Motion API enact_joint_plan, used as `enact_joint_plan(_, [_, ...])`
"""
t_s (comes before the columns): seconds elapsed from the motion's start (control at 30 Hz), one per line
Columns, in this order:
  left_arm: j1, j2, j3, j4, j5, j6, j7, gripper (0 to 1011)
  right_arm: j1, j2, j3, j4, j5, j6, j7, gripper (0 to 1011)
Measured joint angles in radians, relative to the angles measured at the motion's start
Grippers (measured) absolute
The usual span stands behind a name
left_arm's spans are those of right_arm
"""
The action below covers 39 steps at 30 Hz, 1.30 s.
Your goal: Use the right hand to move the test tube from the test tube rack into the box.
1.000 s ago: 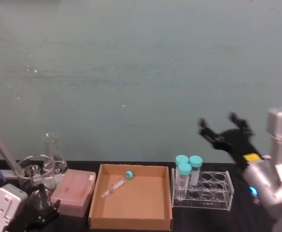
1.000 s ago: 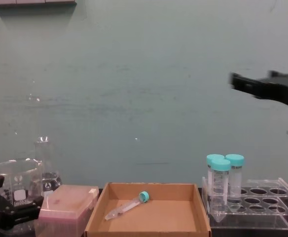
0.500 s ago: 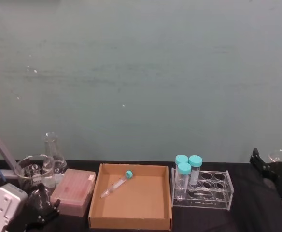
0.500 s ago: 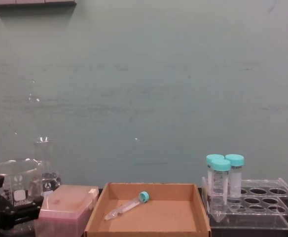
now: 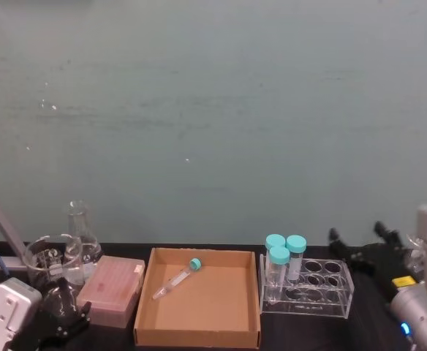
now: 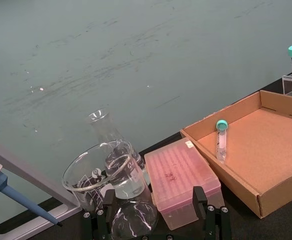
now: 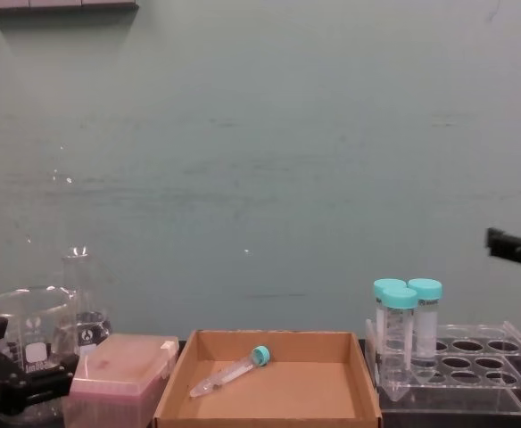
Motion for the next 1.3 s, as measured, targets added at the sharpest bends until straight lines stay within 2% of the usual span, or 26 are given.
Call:
enact_joint_plan(0.23, [0.0,0.0,0.0,0.0,0.0,0.0,0.0,1000,0.009,-0.001,-0.038,0.019,0.004,0.04,0.066,1002])
enact_joint_plan(1.3, [0.0,0.0,0.0,0.0,0.0,0.0,0.0,1000,0.007,-0.002,-0.031,0.014,0.004,0.029,0.056,1002])
